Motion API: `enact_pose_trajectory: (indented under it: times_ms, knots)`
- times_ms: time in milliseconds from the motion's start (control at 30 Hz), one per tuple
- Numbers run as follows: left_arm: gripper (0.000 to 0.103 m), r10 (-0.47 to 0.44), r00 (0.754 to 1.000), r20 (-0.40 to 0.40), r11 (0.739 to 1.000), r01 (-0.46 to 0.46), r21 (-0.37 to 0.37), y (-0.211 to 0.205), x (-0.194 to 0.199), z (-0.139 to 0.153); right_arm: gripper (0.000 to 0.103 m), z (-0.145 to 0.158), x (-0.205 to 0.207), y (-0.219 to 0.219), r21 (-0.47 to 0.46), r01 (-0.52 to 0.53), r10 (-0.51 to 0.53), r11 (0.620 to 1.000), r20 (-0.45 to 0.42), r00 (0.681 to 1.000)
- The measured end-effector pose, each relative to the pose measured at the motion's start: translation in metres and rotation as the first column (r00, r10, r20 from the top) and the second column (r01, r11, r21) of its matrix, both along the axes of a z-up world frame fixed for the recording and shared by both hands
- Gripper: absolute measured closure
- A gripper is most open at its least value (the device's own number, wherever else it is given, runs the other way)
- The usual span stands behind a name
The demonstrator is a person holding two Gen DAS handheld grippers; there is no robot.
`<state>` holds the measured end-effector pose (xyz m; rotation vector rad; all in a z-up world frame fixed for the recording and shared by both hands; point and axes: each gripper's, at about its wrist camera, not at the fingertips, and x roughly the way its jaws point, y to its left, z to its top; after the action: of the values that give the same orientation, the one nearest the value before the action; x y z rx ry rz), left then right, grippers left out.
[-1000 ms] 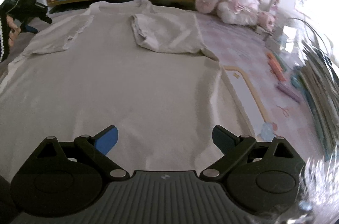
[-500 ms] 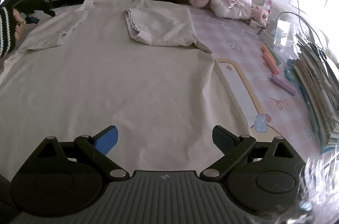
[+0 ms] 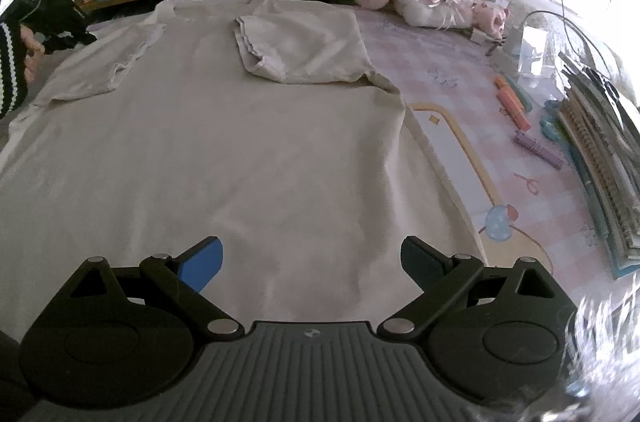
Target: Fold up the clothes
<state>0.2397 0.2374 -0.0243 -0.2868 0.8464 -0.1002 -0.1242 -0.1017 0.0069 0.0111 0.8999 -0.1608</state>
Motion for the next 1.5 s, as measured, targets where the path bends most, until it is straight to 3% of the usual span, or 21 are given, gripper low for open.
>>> enact_pose_trajectory:
  times_ms: [167, 333, 533, 633, 667, 767, 867, 1033, 1133, 1267, 1500]
  knots:
    - [0.077, 0.009, 1.0, 0.014, 0.999, -0.008, -0.035, 0.001, -0.001, -0.001, 0.007, -0.002, 0.003, 0.001, 0.001, -0.021, 0.021, 1.0, -0.011, 1.0]
    - [0.075, -0.008, 1.0, 0.019, 1.0, 0.007, 0.019, -0.008, 0.002, 0.001, 0.007, -0.002, 0.006, 0.0, -0.006, -0.029, 0.029, 1.0, -0.011, 1.0]
    - [0.072, 0.03, 0.999, -0.011, 0.999, -0.03, 0.034, 0.002, 0.002, 0.004, 0.007, -0.003, 0.009, -0.004, -0.004, -0.017, 0.017, 1.0, -0.016, 1.0]
    - [0.078, 0.018, 1.0, 0.002, 0.999, -0.018, 0.034, 0.004, 0.002, 0.002, 0.007, -0.003, 0.011, -0.005, 0.0, -0.013, 0.013, 1.0, -0.02, 1.0]
    - [0.098, 0.004, 1.0, -0.003, 0.999, -0.004, 0.04, 0.002, 0.003, 0.002, 0.007, -0.003, 0.012, -0.006, 0.002, -0.011, 0.011, 1.0, -0.021, 1.0]
    - [0.098, -0.006, 1.0, 0.003, 0.998, 0.006, 0.058, 0.0, 0.0, 0.003, 0.007, -0.003, 0.014, -0.005, 0.002, -0.024, 0.024, 1.0, -0.026, 0.999]
    - [0.097, 0.057, 0.997, 0.058, 0.983, -0.066, 0.173, 0.002, 0.0, 0.011, 0.007, -0.002, 0.014, -0.002, -0.011, -0.044, 0.044, 0.999, -0.024, 0.999]
    - [0.097, 0.087, 0.996, 0.031, 0.97, -0.092, 0.226, 0.007, 0.01, 0.004, 0.007, -0.001, 0.014, -0.007, -0.012, -0.037, 0.037, 0.999, -0.022, 0.999]
    - [0.088, 0.069, 0.997, 0.044, 0.966, -0.078, 0.247, 0.007, 0.005, 0.001, 0.007, 0.0, 0.012, -0.008, -0.017, -0.034, 0.033, 0.999, -0.016, 0.999]
    - [0.072, 0.092, 0.995, 0.039, 0.979, -0.097, 0.181, 0.021, -0.007, 0.007, 0.007, 0.003, 0.012, -0.012, -0.006, -0.02, 0.02, 1.0, -0.001, 1.0]
    - [0.069, 0.006, 0.999, 0.032, 0.989, -0.01, 0.15, 0.038, -0.066, 0.016, 0.007, 0.006, 0.018, -0.001, 0.037, -0.051, 0.05, 0.998, 0.037, 0.998]
